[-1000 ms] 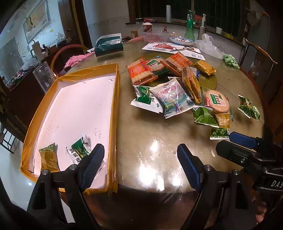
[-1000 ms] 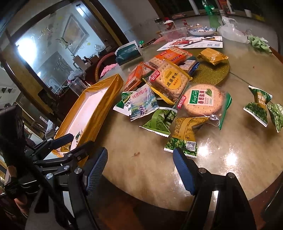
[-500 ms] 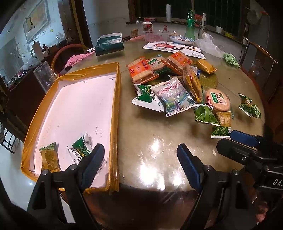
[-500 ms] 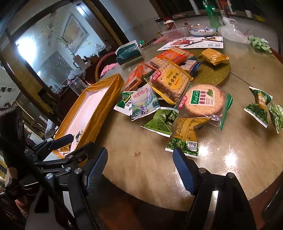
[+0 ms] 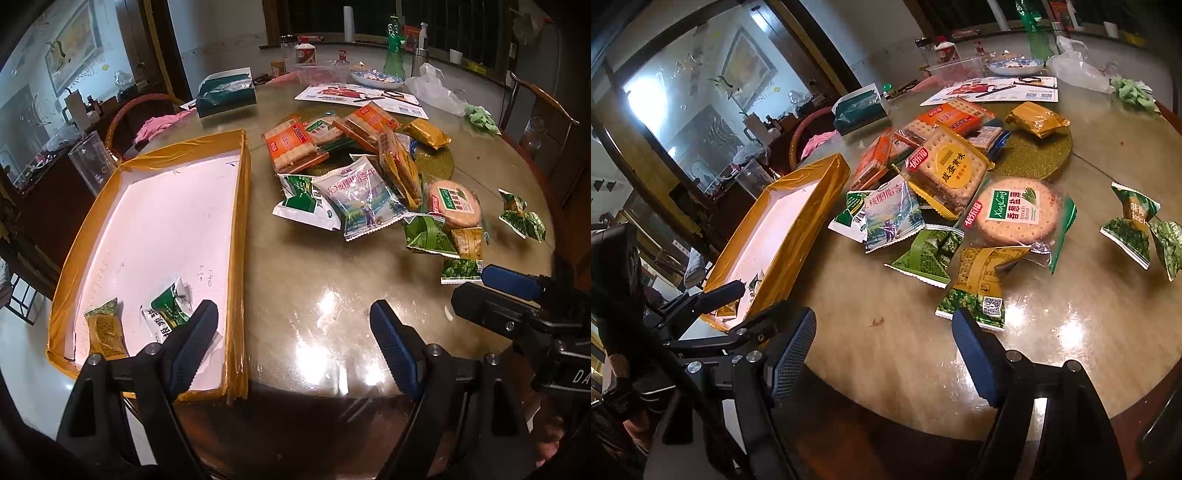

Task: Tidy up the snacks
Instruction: 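Move both open tools back over the snack pile on the table, then grasp a green pea packet with the left tool while the right tool grasps a yellow packet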

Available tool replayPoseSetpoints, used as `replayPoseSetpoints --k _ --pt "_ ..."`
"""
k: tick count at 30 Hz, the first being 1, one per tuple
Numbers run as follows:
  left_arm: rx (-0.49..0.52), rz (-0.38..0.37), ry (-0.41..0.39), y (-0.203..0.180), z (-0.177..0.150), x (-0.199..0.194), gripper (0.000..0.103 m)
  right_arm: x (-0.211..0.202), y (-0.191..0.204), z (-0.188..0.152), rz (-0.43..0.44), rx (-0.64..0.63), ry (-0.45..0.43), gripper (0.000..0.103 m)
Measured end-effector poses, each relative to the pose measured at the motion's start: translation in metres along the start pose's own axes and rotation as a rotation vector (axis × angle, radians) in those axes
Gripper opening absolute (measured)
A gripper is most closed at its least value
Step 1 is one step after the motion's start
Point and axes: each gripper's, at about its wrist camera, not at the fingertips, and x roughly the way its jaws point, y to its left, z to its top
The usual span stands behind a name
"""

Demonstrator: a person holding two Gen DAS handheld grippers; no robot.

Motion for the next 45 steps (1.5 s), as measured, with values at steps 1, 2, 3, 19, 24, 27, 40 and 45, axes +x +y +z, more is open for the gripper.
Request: replayPoseSetpoints --k 1,2,3,19,24,27,40,45 --pt "0.002 0.002 0.000 0.000 0.000 0.000 0.084 0.000 0.000 0.000 0.001 -0.002 0.000 0.076" --pt "0.002 0.002 0.002 0.000 0.000 0.000 0.084 0.000 0.000 0.001 0.000 -0.004 0.000 0.076" --pt "0.003 0.002 0.003 0.000 -0.001 0.000 0.084 0.000 0.000 0.001 0.001 -0.005 0.001 0.076" --pt "0.023 0.046 0.026 -0.004 -0.001 0.004 0.084 -0.008 -0.003 0.003 -0.018 -0.005 -0.016 0.076" --pt "0.041 0.054 0.020 -0.009 -0.003 0.001 0.084 -0.012 -0.008 0.001 -0.033 0.003 -0.010 0.076" --pt "0.045 0.054 0.023 -0.010 -0.003 0.001 0.084 -0.014 -0.011 0.001 -0.035 0.014 -0.017 0.076" --pt "0.008 -0.031 -0.032 -0.008 0.001 -0.010 0.084 -0.017 -0.042 0.014 -0.086 0.066 -0.040 0.076" --pt "-0.005 -0.026 -0.018 -0.006 0.002 -0.006 0.084 0.007 -0.039 0.024 -0.135 0.049 -0.002 0.061"
